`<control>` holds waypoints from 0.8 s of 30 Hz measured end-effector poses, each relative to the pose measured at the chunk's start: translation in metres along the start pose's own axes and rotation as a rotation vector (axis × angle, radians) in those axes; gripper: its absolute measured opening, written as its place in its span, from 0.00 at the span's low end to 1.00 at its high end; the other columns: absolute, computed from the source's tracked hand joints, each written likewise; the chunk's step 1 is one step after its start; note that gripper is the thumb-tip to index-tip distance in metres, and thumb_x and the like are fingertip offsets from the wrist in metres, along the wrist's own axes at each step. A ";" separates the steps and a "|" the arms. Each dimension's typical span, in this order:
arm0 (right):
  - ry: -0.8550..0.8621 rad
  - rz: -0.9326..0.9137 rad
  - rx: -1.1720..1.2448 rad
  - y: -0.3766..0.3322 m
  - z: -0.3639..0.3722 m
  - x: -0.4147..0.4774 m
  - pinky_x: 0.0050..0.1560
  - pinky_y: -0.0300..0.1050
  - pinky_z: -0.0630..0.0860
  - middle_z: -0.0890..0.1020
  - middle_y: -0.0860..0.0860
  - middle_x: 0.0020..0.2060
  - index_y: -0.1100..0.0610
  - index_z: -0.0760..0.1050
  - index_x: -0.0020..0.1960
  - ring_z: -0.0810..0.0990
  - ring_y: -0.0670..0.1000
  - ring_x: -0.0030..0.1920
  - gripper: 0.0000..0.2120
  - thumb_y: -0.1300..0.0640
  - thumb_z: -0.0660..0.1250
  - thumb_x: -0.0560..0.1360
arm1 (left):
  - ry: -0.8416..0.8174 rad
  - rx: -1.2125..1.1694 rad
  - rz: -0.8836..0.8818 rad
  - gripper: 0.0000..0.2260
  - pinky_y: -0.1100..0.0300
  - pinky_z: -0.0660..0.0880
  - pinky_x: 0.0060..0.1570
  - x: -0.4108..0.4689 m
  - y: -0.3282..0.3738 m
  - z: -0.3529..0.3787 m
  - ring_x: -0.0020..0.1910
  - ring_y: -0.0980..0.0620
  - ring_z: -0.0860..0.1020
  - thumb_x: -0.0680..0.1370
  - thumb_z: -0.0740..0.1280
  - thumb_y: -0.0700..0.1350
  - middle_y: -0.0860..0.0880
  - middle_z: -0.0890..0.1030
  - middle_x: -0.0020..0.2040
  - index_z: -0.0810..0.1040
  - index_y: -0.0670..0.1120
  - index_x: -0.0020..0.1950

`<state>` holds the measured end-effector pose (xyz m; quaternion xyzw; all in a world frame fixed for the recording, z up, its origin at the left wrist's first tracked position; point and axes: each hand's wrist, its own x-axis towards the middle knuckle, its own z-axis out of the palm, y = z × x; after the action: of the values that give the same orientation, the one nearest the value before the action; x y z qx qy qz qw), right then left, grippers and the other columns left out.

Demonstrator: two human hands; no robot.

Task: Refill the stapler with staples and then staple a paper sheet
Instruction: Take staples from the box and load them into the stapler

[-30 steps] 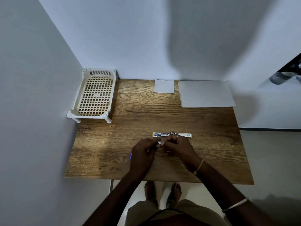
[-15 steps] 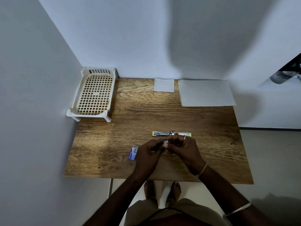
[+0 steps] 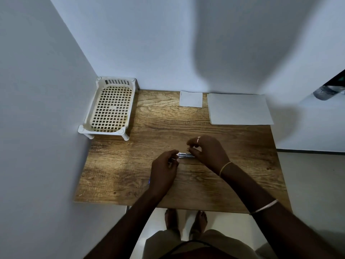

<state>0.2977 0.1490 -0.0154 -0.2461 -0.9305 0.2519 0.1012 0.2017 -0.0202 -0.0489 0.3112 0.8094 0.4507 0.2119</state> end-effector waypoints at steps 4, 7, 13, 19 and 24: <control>-0.167 0.012 -0.185 0.003 0.015 0.006 0.49 0.48 0.78 0.85 0.50 0.51 0.50 0.84 0.56 0.82 0.54 0.53 0.11 0.53 0.70 0.75 | 0.005 0.090 -0.035 0.13 0.79 0.68 0.50 -0.001 -0.007 0.004 0.46 0.65 0.78 0.77 0.72 0.40 0.52 0.85 0.55 0.83 0.48 0.62; -0.208 0.027 -0.275 0.003 0.021 0.007 0.47 0.47 0.77 0.85 0.51 0.50 0.49 0.85 0.55 0.83 0.56 0.52 0.11 0.53 0.68 0.76 | 0.022 0.103 -0.048 0.13 0.81 0.66 0.51 -0.003 -0.008 0.005 0.49 0.61 0.78 0.78 0.72 0.40 0.51 0.85 0.54 0.83 0.47 0.62; -0.234 0.045 -0.300 0.000 0.029 0.008 0.46 0.47 0.76 0.84 0.52 0.49 0.50 0.85 0.54 0.82 0.57 0.51 0.10 0.53 0.67 0.76 | 0.038 0.114 -0.038 0.13 0.81 0.65 0.52 -0.005 -0.007 0.006 0.51 0.60 0.79 0.78 0.71 0.37 0.50 0.85 0.54 0.83 0.46 0.62; -0.268 0.106 -0.316 0.001 0.034 0.006 0.43 0.46 0.73 0.85 0.54 0.47 0.48 0.84 0.56 0.82 0.58 0.50 0.12 0.52 0.64 0.78 | 0.049 0.118 -0.030 0.13 0.80 0.65 0.54 -0.003 -0.007 0.007 0.53 0.58 0.80 0.78 0.70 0.36 0.50 0.85 0.56 0.84 0.45 0.61; -0.292 0.086 -0.345 0.001 0.036 0.006 0.43 0.48 0.74 0.85 0.55 0.46 0.51 0.83 0.55 0.82 0.58 0.49 0.12 0.53 0.62 0.79 | 0.060 0.102 -0.032 0.13 0.80 0.66 0.53 -0.005 -0.007 0.009 0.52 0.58 0.79 0.78 0.70 0.37 0.50 0.85 0.55 0.84 0.45 0.61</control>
<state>0.2820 0.1376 -0.0460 -0.2600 -0.9532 0.1261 -0.0887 0.2082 -0.0209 -0.0592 0.2950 0.8420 0.4147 0.1787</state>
